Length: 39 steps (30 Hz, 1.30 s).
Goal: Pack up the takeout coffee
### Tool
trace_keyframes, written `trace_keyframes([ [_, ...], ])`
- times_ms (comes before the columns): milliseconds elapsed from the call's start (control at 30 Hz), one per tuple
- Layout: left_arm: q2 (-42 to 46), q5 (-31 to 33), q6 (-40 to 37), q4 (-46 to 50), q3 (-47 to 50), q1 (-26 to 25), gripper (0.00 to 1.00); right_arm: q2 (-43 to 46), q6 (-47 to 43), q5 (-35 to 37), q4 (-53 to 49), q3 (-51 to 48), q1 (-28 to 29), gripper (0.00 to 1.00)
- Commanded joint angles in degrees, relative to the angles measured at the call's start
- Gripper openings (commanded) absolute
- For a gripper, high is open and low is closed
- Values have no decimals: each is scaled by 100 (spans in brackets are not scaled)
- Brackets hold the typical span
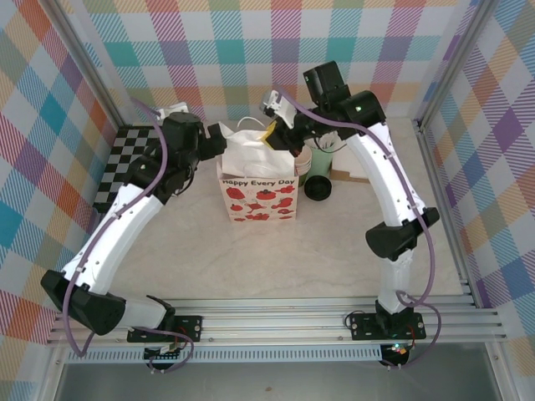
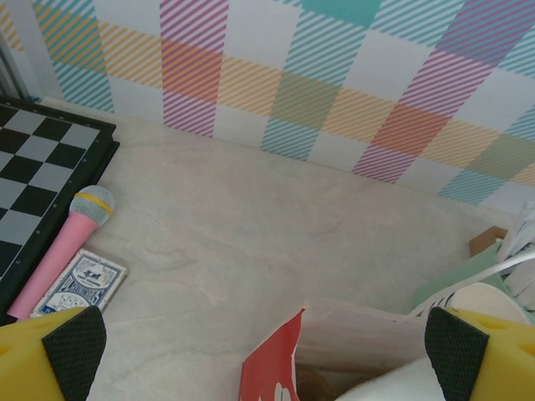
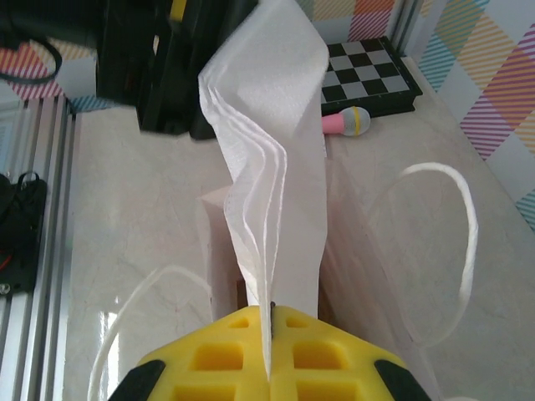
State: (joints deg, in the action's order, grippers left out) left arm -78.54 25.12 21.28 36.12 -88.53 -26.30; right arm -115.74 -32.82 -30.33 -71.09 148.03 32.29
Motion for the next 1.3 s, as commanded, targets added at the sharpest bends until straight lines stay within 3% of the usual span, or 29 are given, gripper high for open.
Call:
trace_keyframes([
  [0, -146, 110, 30, 159, -165, 79, 100, -277, 610, -214, 9, 299, 127, 0],
  [333, -160, 269, 144, 263, -88, 251, 100, -537, 593, 604, -306, 211, 295, 0],
  [433, -80, 206, 184, 185, 64, 332, 100, -669, 534, 491, -453, 226, 295, 0],
  [633, -21, -348, 212, 301, 239, 415, 100, -829, 773, -158, -197, 84, 319, 0],
  [833, 298, -974, 234, 300, 671, 432, 97, -1034, 1492, 436, 334, 96, 536, 0],
  [967, 505, -1742, 336, 230, 888, 553, 92, -1141, 2193, 1148, 486, 96, 575, 0],
  [1133, 433, -2266, 380, 217, 965, 643, 87, -1347, 2074, 948, 408, 9, 745, 0],
  [1267, 203, -2466, 391, 250, 897, 644, 74, -1620, 1977, 515, 546, 14, 822, 0],
])
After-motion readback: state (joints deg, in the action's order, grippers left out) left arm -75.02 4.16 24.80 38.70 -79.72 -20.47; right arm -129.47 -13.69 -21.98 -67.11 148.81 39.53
